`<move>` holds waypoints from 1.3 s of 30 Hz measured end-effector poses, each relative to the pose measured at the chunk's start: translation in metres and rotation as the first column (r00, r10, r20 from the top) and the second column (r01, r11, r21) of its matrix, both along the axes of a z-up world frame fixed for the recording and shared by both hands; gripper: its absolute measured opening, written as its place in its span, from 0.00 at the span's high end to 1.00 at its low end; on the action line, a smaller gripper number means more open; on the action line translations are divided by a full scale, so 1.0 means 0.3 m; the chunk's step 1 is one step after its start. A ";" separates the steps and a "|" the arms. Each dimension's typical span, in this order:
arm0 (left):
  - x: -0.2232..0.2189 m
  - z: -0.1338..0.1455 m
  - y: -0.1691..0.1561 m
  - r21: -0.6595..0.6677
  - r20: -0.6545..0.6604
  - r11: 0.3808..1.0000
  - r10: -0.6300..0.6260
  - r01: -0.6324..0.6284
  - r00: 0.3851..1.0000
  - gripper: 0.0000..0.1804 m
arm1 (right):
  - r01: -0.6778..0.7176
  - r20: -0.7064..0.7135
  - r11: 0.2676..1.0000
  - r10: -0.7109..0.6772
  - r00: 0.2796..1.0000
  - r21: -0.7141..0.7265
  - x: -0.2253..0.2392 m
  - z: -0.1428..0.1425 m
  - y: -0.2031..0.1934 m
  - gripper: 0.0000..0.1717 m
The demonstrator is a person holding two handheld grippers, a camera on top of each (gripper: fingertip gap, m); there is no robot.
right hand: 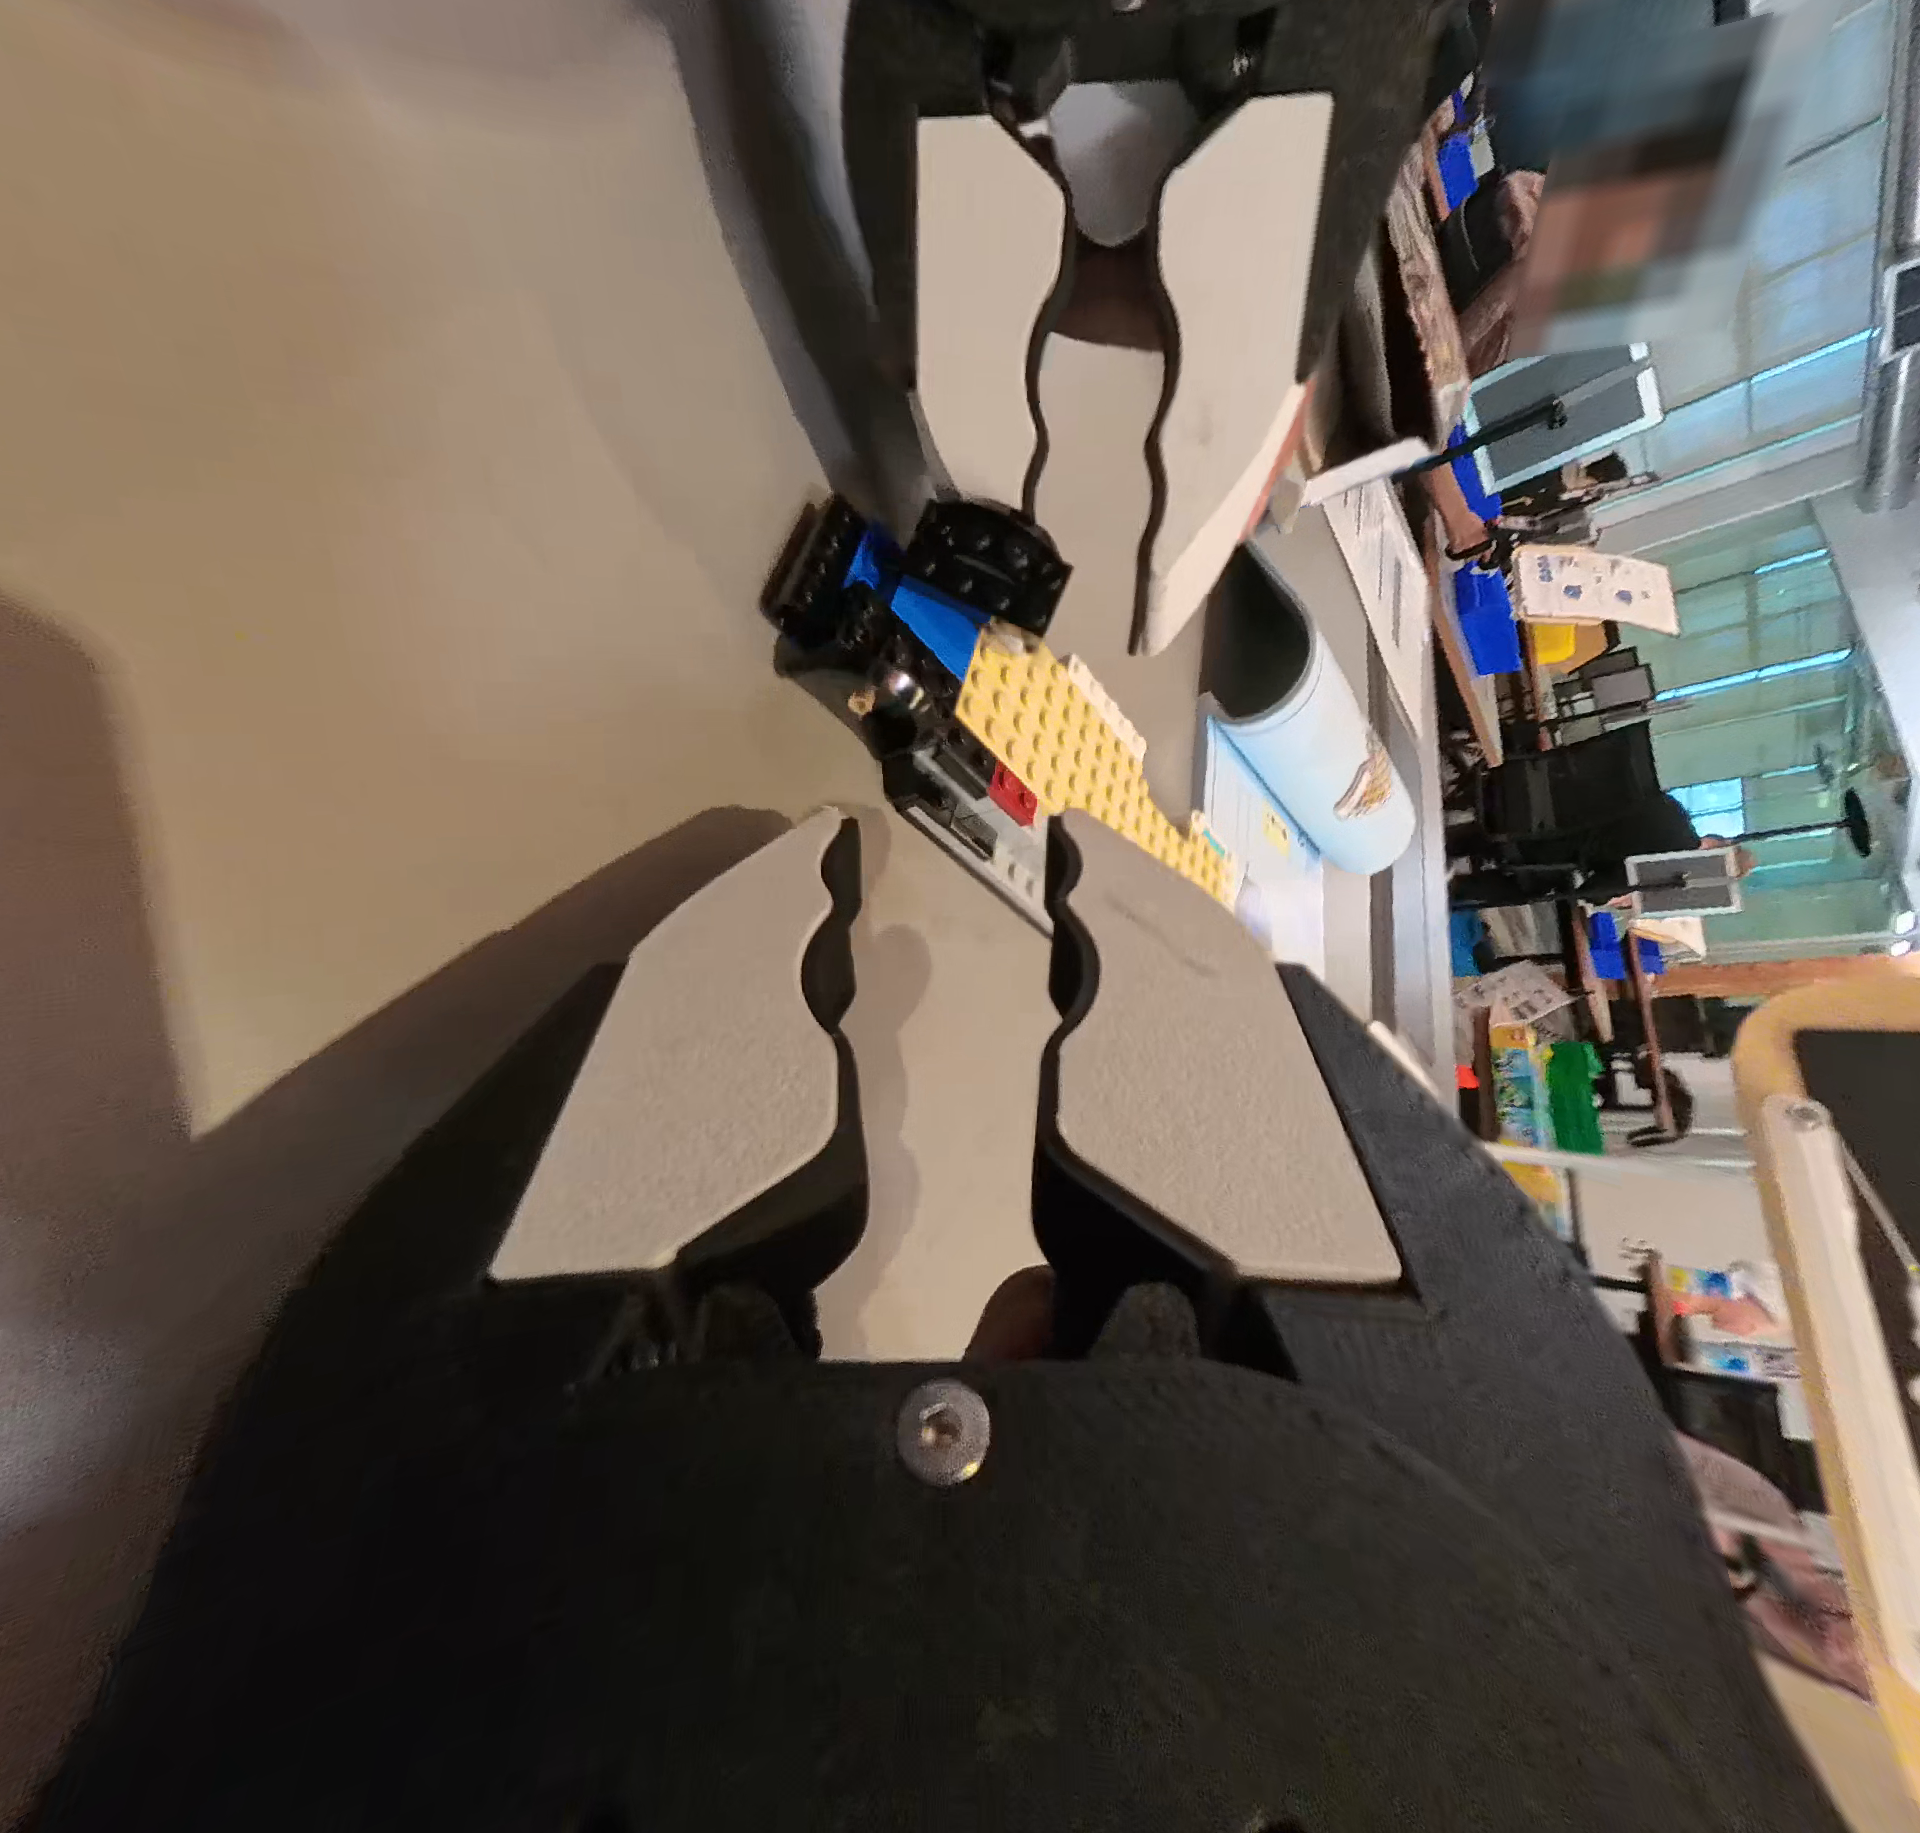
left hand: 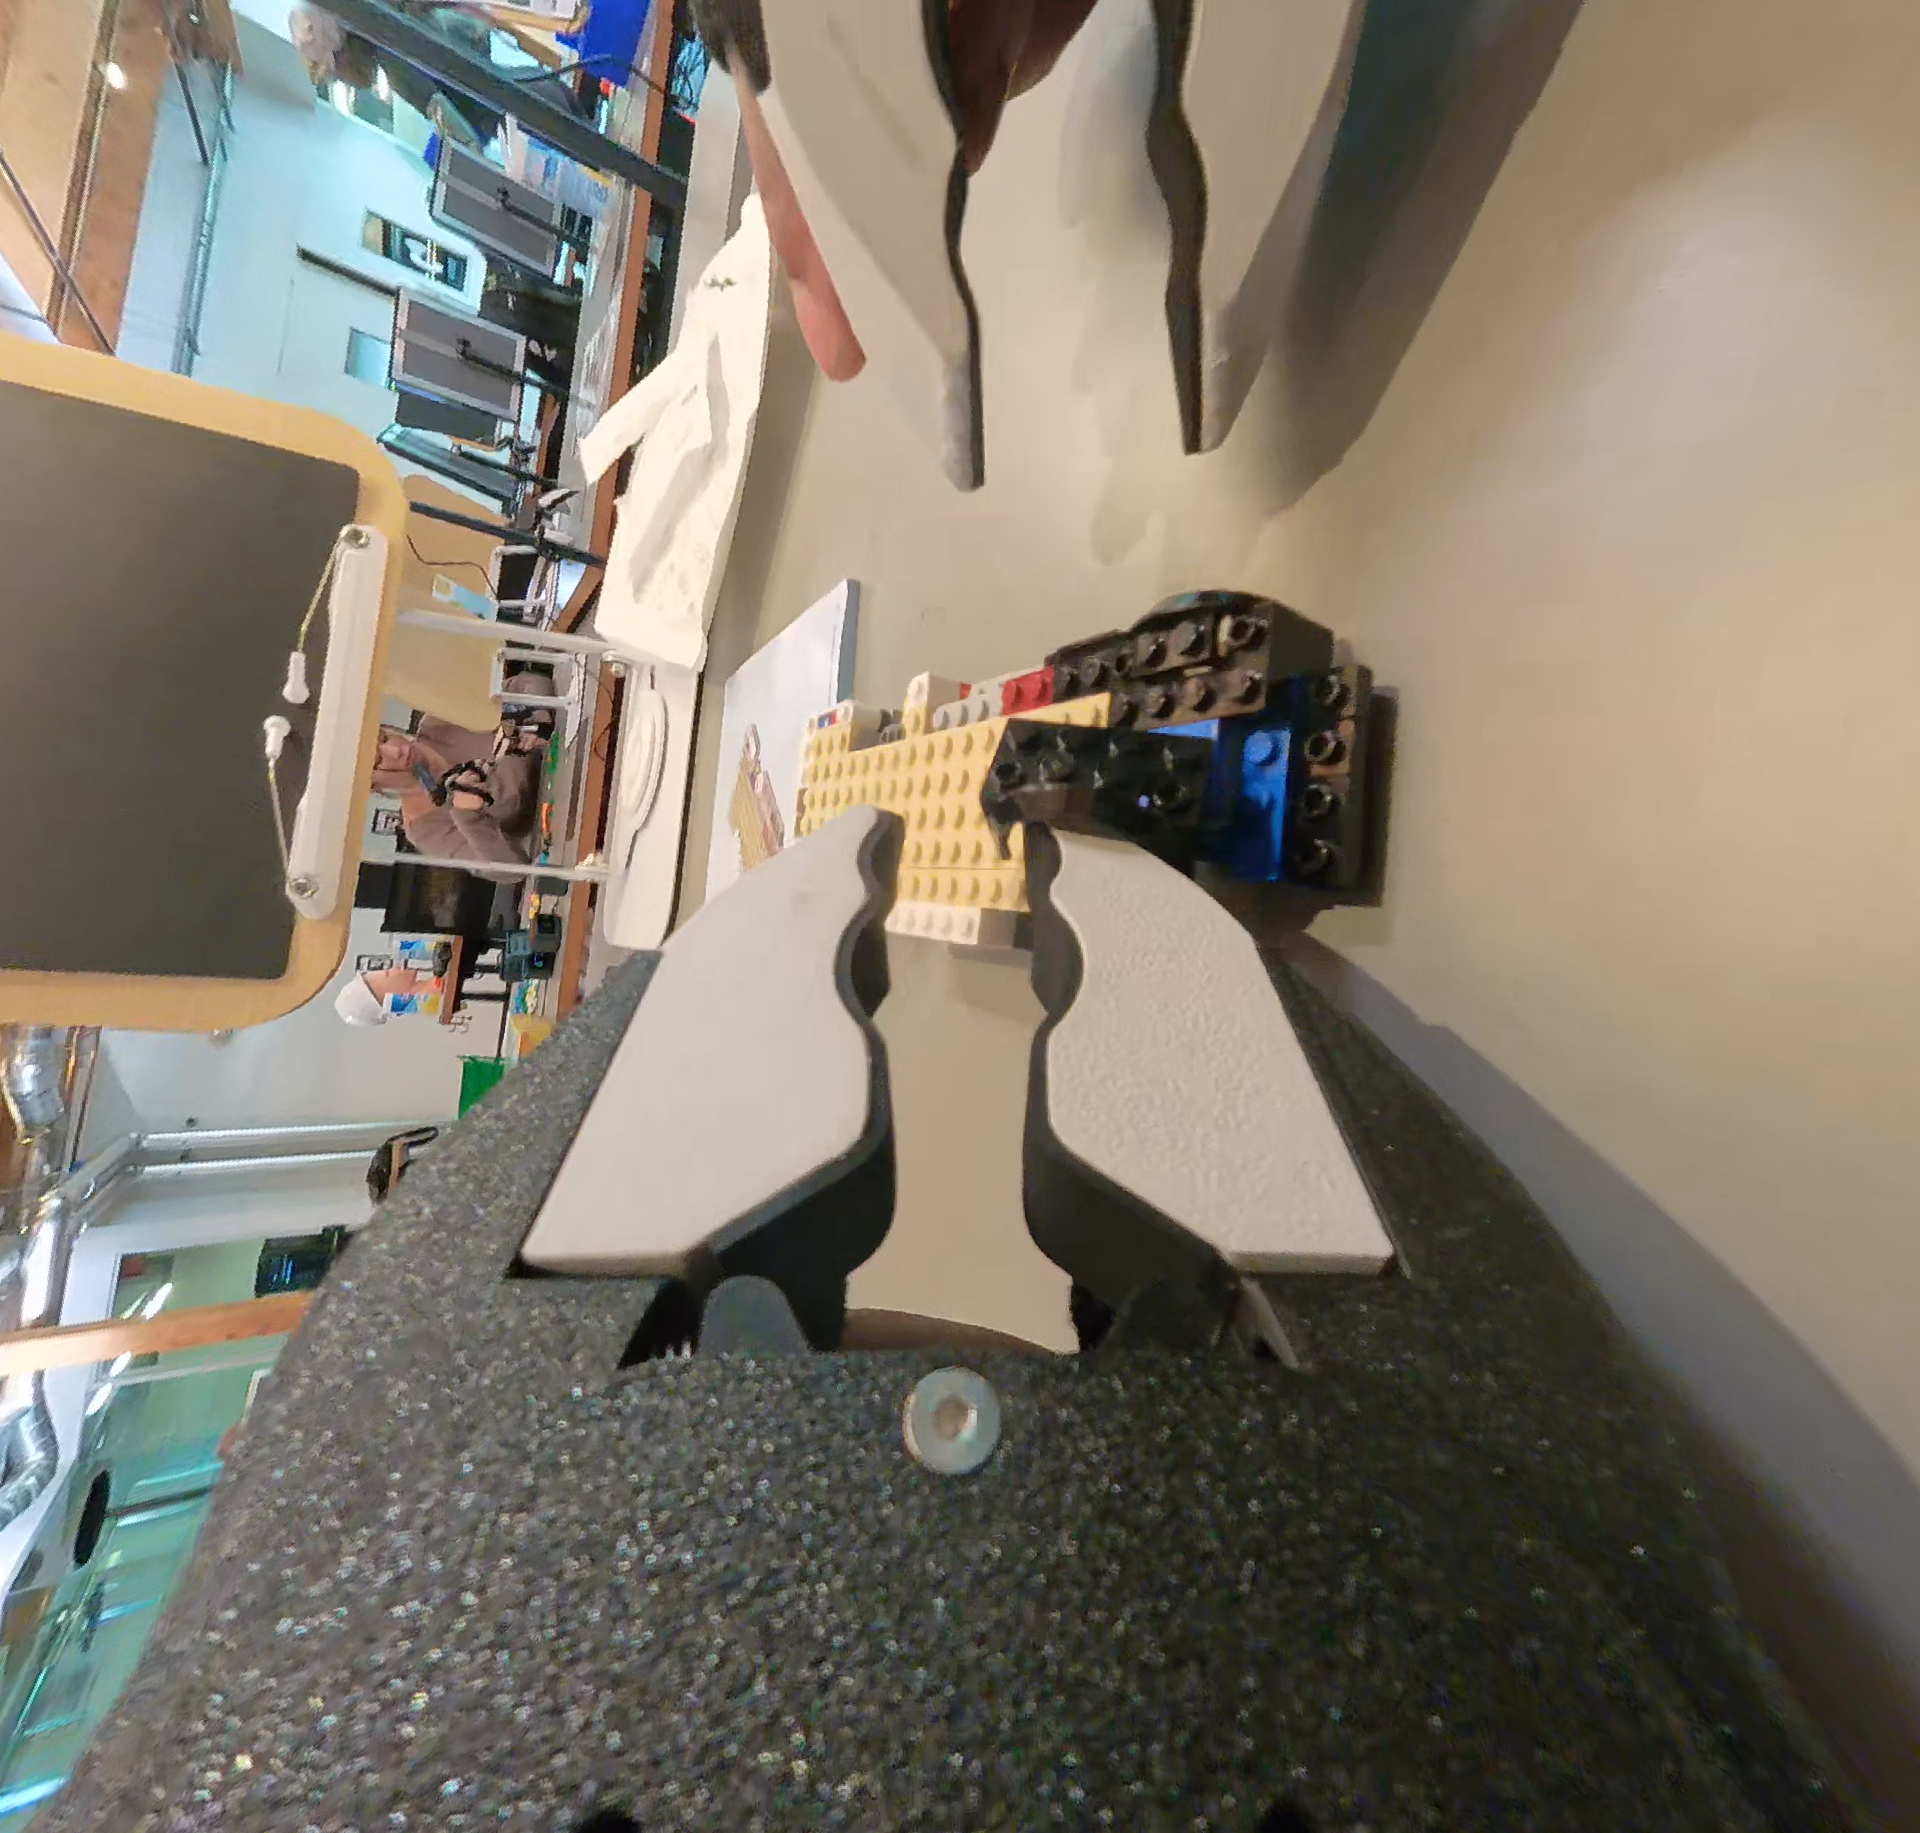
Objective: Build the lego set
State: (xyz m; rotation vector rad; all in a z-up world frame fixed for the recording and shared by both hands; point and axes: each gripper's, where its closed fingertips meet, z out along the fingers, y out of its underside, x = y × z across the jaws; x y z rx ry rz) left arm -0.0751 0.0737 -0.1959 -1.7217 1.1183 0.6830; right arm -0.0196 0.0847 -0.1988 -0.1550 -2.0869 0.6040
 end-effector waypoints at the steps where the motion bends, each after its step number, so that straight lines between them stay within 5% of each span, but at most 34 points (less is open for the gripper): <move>1: -0.011 0.002 -0.002 -0.001 -0.005 1.000 0.016 -0.016 1.000 0.87 | -0.014 -0.017 1.000 0.015 1.000 0.020 -0.006 0.001 -0.013 0.80; 7: -0.042 0.004 -0.021 -0.025 -0.022 0.998 0.053 -0.054 0.998 0.87 | -0.089 -0.107 0.961 0.121 0.987 0.260 -0.050 -0.030 -0.073 0.81; 17: -0.073 -0.043 -0.093 -0.216 0.042 0.975 0.052 -0.042 0.998 0.86 | -0.138 -0.117 0.874 0.216 0.969 0.467 -0.090 -0.052 -0.093 0.92; 29: 0.020 -0.001 -0.132 -0.194 0.134 0.974 -0.090 0.115 0.987 0.76 | -0.078 -0.167 0.937 0.142 0.976 0.339 -0.096 0.018 -0.085 0.96; 34: 0.051 0.010 -0.069 -0.031 -0.023 0.998 -0.049 0.049 0.999 0.69 | -0.045 -0.213 0.962 0.104 0.972 0.268 -0.106 0.081 -0.077 0.96; 36: 0.035 0.024 -0.035 0.048 -0.103 0.999 0.007 -0.002 0.995 0.71 | -0.041 -0.227 0.973 0.094 0.969 0.225 -0.109 0.110 -0.079 0.96; 39: 0.021 0.082 -0.004 0.158 -0.153 0.987 0.054 -0.029 0.987 0.87 | -0.034 -0.241 0.983 0.077 0.968 0.178 -0.109 0.149 -0.077 0.96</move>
